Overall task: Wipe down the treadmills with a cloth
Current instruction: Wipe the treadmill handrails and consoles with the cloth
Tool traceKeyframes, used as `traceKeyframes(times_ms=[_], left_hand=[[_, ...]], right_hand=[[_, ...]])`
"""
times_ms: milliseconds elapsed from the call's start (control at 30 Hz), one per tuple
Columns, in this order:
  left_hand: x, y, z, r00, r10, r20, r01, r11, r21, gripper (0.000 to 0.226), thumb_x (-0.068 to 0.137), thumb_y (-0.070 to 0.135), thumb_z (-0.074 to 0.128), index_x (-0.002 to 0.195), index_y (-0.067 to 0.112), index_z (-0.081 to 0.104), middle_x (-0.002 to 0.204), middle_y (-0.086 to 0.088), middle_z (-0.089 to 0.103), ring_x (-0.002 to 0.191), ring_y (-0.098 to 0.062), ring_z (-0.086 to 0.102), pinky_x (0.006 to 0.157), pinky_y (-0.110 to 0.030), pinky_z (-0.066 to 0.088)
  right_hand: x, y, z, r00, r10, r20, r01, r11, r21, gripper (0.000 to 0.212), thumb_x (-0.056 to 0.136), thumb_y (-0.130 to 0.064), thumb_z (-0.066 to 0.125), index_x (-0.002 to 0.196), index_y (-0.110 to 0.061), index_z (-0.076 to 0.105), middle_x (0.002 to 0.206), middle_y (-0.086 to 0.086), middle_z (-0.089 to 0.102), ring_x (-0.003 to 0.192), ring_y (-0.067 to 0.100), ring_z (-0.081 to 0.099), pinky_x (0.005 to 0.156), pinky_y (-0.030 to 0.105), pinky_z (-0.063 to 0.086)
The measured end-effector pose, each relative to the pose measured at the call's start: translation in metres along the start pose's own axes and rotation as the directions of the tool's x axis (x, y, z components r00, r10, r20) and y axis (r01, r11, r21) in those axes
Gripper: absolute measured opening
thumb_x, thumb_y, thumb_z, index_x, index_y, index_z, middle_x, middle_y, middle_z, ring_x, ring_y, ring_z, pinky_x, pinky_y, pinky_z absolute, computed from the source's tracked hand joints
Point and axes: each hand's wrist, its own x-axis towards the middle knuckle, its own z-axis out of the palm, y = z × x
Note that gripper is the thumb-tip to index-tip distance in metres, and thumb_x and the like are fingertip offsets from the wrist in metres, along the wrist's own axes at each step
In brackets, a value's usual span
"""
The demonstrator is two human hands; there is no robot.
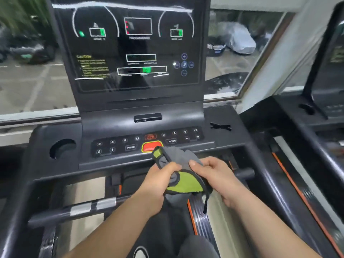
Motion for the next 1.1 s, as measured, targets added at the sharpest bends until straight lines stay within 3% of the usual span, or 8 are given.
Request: traceKeyframes(times_ms=[267, 367, 500, 667, 767, 900, 1000, 1100], left_hand=[[0.033, 0.042, 0.096, 1.000, 0.003, -0.005, -0.002, 0.999, 0.051, 0.025, 0.076, 0.031, 0.077, 0.091, 0.016, 0.064, 0.079, -0.002, 0.073, 0.079, -0.023, 0.070, 0.080, -0.036, 0.054], [0.046, 0.073, 0.128, 0.995, 0.093, -0.030, -0.091, 0.994, 0.061, 0.040, 0.069, 0.032, 0.079, 0.105, 0.021, 0.067, 0.095, -0.009, 0.079, 0.091, -0.031, 0.076, 0.090, -0.055, 0.060], [0.066, 0.126, 0.173, 0.916, 0.387, -0.110, -0.364, 0.914, 0.179, 0.028, 0.082, 0.023, 0.076, 0.106, 0.029, 0.063, 0.098, 0.005, 0.077, 0.087, -0.013, 0.073, 0.083, -0.040, 0.061], [0.090, 0.145, 0.222, 0.542, 0.821, 0.181, -0.643, 0.265, 0.719, 0.050, 0.080, 0.031, 0.068, 0.127, 0.038, 0.051, 0.110, 0.009, 0.066, 0.104, -0.017, 0.060, 0.088, -0.037, 0.051], [0.132, 0.102, 0.240, 0.644, 0.588, 0.490, -0.367, -0.324, 0.872, 0.058, 0.080, 0.043, 0.060, 0.136, 0.030, 0.053, 0.120, -0.001, 0.061, 0.119, -0.028, 0.048, 0.105, -0.044, 0.037], [0.166, 0.043, 0.241, 0.811, 0.344, 0.473, -0.362, -0.341, 0.868, 0.079, 0.084, 0.040, 0.062, 0.154, 0.022, 0.030, 0.160, -0.015, 0.023, 0.154, -0.045, 0.002, 0.125, -0.059, -0.006], [0.178, 0.044, 0.240, 0.805, 0.274, 0.527, -0.374, -0.456, 0.808, 0.092, 0.085, 0.047, 0.044, 0.162, 0.029, -0.004, 0.169, -0.013, -0.018, 0.152, -0.047, -0.019, 0.123, -0.062, -0.009], [0.214, 0.076, 0.244, 0.800, 0.218, 0.559, -0.431, -0.440, 0.788, 0.095, 0.084, 0.039, 0.048, 0.161, 0.040, -0.008, 0.169, -0.004, -0.022, 0.154, -0.038, -0.021, 0.124, -0.060, -0.006]], right_hand=[[0.062, -0.004, -0.116, 0.940, -0.122, -0.319, 0.079, 0.987, -0.143, 0.021, 0.090, -0.034, 0.074, 0.085, -0.015, 0.069, 0.071, -0.008, 0.064, 0.065, 0.009, 0.056, 0.066, 0.026, 0.044], [0.097, -0.001, -0.163, 0.930, -0.142, -0.340, 0.067, 0.972, -0.224, 0.014, 0.088, -0.030, 0.075, 0.093, -0.022, 0.064, 0.084, -0.005, 0.065, 0.078, 0.014, 0.061, 0.075, 0.029, 0.048], [0.139, -0.013, -0.209, 0.935, -0.204, -0.289, 0.031, 0.862, -0.505, 0.052, 0.083, -0.033, 0.080, 0.128, -0.015, 0.060, 0.116, 0.001, 0.057, 0.112, 0.025, 0.060, 0.100, 0.039, 0.048], [0.171, -0.004, -0.231, 0.981, 0.072, -0.181, -0.163, 0.815, -0.557, 0.096, 0.062, -0.055, 0.089, 0.140, -0.015, 0.049, 0.134, 0.006, 0.057, 0.122, 0.027, 0.058, 0.099, 0.040, 0.050], [0.181, 0.011, -0.237, 0.985, 0.097, -0.145, -0.162, 0.820, -0.549, 0.052, 0.061, -0.046, 0.091, 0.096, -0.027, 0.057, 0.099, -0.008, 0.067, 0.092, 0.015, 0.065, 0.071, 0.026, 0.050], [0.185, 0.022, -0.235, 0.986, 0.055, -0.155, -0.143, 0.753, -0.643, 0.053, 0.074, -0.039, 0.074, 0.122, -0.020, 0.060, 0.118, 0.003, 0.069, 0.106, 0.026, 0.067, 0.088, 0.039, 0.057], [0.190, 0.022, -0.237, 0.984, 0.087, -0.156, -0.168, 0.748, -0.642, 0.060, 0.081, -0.040, 0.072, 0.134, -0.020, 0.054, 0.127, 0.002, 0.066, 0.117, 0.026, 0.063, 0.095, 0.041, 0.055], [0.195, 0.018, -0.239, 0.981, 0.128, -0.148, -0.195, 0.721, -0.665, 0.062, 0.071, -0.056, 0.078, 0.121, -0.025, 0.056, 0.116, -0.004, 0.068, 0.108, 0.022, 0.066, 0.089, 0.041, 0.057]])
